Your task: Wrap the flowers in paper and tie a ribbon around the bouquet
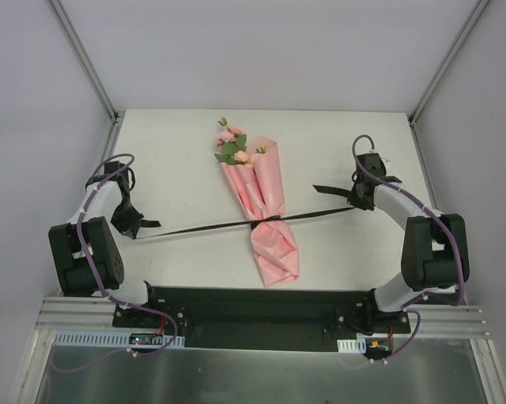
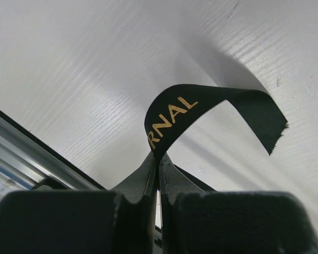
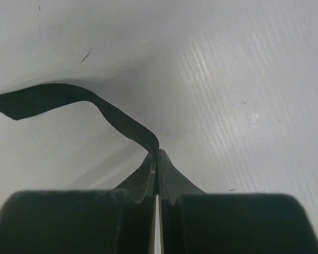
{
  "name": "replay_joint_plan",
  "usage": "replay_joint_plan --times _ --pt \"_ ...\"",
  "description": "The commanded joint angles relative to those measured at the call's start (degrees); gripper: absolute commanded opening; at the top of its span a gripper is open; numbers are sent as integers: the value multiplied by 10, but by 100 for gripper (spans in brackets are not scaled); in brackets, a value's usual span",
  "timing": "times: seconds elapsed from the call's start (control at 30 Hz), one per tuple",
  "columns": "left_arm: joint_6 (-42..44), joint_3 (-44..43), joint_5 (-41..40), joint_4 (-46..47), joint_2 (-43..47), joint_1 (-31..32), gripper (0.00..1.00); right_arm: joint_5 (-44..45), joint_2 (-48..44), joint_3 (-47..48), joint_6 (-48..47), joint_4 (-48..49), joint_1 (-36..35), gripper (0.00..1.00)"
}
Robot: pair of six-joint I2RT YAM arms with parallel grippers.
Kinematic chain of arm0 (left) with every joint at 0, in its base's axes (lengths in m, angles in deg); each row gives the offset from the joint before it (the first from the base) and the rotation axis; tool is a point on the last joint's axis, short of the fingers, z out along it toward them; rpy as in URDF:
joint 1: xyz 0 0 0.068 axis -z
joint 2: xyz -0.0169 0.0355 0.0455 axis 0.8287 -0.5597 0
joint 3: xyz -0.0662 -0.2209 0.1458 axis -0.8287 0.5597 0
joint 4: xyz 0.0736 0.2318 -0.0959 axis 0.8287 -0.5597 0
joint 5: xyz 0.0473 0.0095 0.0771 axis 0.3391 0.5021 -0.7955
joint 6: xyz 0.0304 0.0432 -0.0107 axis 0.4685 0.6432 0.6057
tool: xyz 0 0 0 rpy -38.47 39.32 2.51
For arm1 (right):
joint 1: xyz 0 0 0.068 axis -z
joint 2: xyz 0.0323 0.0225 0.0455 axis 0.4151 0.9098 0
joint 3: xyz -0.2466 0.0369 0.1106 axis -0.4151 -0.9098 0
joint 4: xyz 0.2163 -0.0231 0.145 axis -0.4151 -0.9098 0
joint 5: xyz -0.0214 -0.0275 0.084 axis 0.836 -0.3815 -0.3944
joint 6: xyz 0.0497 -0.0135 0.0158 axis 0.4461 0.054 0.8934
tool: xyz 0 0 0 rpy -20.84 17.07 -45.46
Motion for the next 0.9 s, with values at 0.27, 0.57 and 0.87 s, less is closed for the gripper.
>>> replay_joint_plan --times 0.27,0.57,0.87 --pt "1 2 -55 -3 22 -57 0 -82 -2 -54 169 125 152 0" --pt "3 4 -73 -3 35 -91 0 -90 -25 -71 208 170 233 0" --pt "27 -6 15 16 36 -45 0 -93 53 68 72 31 137 0"
